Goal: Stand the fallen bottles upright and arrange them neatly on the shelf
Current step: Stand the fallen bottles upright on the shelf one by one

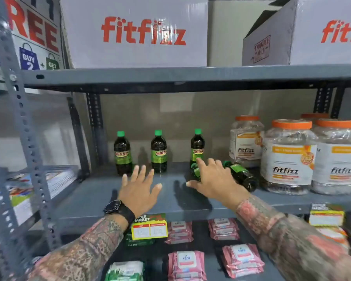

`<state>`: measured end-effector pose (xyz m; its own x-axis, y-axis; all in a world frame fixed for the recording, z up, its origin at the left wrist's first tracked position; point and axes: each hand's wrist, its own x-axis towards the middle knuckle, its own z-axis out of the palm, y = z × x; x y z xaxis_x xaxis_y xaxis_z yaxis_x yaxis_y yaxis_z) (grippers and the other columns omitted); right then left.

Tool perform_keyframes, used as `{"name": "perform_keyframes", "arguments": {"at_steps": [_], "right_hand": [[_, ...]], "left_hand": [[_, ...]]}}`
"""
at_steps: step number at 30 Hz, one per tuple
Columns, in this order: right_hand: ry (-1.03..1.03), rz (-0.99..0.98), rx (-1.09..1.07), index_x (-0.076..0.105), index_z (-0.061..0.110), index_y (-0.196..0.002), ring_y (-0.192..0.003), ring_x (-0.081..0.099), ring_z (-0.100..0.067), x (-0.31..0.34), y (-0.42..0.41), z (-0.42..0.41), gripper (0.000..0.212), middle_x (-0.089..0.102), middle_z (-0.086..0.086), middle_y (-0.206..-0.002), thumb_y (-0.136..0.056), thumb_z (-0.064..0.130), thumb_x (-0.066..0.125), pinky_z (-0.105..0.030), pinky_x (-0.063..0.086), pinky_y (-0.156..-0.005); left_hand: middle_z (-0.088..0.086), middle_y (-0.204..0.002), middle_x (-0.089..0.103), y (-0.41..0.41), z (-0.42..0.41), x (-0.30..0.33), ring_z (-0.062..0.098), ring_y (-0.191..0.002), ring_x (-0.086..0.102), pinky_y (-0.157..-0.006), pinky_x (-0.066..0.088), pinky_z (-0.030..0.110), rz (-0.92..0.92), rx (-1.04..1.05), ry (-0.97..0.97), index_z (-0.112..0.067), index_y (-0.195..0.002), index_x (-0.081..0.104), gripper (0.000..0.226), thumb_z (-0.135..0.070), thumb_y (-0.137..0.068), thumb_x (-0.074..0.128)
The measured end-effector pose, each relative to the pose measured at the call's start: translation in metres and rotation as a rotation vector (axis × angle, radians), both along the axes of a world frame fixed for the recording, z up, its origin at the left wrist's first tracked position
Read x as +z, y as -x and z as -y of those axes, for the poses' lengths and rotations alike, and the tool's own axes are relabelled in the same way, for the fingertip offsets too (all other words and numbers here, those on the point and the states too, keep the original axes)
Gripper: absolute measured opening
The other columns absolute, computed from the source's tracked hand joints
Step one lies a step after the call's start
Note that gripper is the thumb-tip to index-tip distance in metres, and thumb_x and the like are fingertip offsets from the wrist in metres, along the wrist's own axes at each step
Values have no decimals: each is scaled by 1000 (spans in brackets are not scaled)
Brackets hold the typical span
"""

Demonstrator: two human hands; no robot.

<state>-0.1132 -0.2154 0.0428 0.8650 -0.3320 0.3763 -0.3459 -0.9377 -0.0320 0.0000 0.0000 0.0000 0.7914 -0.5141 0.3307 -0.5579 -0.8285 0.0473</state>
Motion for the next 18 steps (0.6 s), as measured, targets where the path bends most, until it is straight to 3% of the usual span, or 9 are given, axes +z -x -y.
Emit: {"name": "perform_keyframes", "arguments": {"at_steps": [3, 6, 12, 18], "right_hand": [[62, -82, -90, 51, 17, -140, -131, 51, -37, -6, -22, -3, 84, 57, -12, -137, -82, 77, 59, -55, 37, -107], [121, -114, -167, 55, 12, -137, -125, 55, -34, -9, -39, -6, 87, 59, -11, -132, -78, 76, 65, -49, 42, -101], [208, -203, -316, 49, 4, -141, -115, 56, -33, -20, -66, -10, 78, 57, -15, -127, -90, 62, 60, -42, 50, -89], [134, 15, -222, 46, 5, -140, -115, 57, -34, -35, -68, -7, 60, 59, -16, -126, -94, 40, 60, -43, 48, -90]], "left_hand": [[6, -173, 4, -16, 2, -14, 25, -160, -1, -127, 4, 56, -244, 54, -79, -18, -162, 15, 70, -54, -103, 20], [6, -173, 6, -25, 3, -22, 24, -160, 2, -127, 1, 55, -334, 70, -89, -14, -162, 15, 70, -53, -104, 18], [2, -173, 2, -27, 2, -28, 20, -160, 0, -127, -3, 53, -342, 62, -95, -15, -163, 9, 73, -56, -102, 13], [2, -173, -1, -27, -1, -26, 19, -160, -2, -128, -4, 52, -354, 50, -100, -15, -163, 6, 73, -56, -103, 12]]}}
